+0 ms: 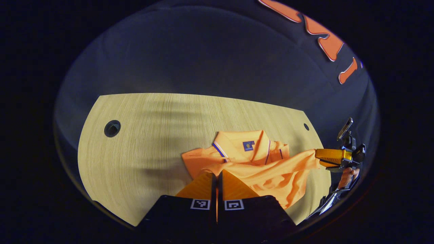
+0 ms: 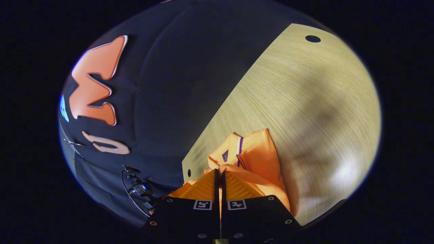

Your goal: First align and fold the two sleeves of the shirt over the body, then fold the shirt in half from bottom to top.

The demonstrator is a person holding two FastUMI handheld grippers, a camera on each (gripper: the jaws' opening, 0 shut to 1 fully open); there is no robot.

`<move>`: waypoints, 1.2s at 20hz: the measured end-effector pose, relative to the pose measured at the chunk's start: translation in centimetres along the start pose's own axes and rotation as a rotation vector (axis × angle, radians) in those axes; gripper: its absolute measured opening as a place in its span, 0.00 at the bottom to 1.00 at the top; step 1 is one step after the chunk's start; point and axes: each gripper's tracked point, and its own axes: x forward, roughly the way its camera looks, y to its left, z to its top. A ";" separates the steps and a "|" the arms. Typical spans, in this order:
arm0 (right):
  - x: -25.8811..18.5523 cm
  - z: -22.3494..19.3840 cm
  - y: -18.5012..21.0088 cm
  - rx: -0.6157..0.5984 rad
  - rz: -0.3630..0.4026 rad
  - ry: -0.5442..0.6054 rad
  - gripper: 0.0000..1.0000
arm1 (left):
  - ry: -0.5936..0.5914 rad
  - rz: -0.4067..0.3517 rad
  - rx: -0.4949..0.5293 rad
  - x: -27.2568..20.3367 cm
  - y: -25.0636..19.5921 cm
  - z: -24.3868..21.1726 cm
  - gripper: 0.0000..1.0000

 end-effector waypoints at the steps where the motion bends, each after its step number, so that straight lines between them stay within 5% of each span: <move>1: 0.7 0.4 -0.1 -0.004 -0.008 -0.003 0.02 | -0.013 -0.006 -0.012 0.5 0.3 0.5 0.01; 6: 4.2 1.4 -3.8 -0.021 -0.210 0.006 0.02 | 0.069 0.090 0.018 4.2 3.1 -0.3 0.07; 7: 4.4 1.5 -3.2 -0.032 -0.197 0.002 0.06 | 0.064 0.099 0.029 4.1 2.9 0.1 0.17; 10: 4.0 2.1 -2.6 -0.068 -0.198 -0.030 0.27 | 0.050 0.118 0.054 3.2 2.5 0.8 0.70; 11: 3.8 2.1 -2.8 -0.091 -0.208 -0.046 0.47 | 0.045 0.139 0.061 3.0 2.7 1.0 0.87; 12: 3.3 2.4 -3.1 -0.113 -0.228 -0.053 0.54 | 0.031 0.165 0.069 2.5 3.1 1.4 0.93; 14: 2.2 2.0 -3.0 -0.162 -0.239 -0.051 0.67 | -0.020 0.194 0.075 1.0 3.3 2.7 0.96; 15: 1.6 1.9 -2.7 -0.191 -0.245 -0.055 0.63 | -0.036 0.208 0.072 0.0 3.4 2.9 0.96; 17: -0.1 1.8 -1.9 -0.268 -0.248 -0.075 0.82 | -0.059 0.208 0.045 -2.0 2.8 3.0 0.96; 24: -5.4 -0.5 -1.2 -0.495 -0.317 -0.115 0.95 | -0.142 0.206 -0.032 -9.0 -1.6 0.8 0.98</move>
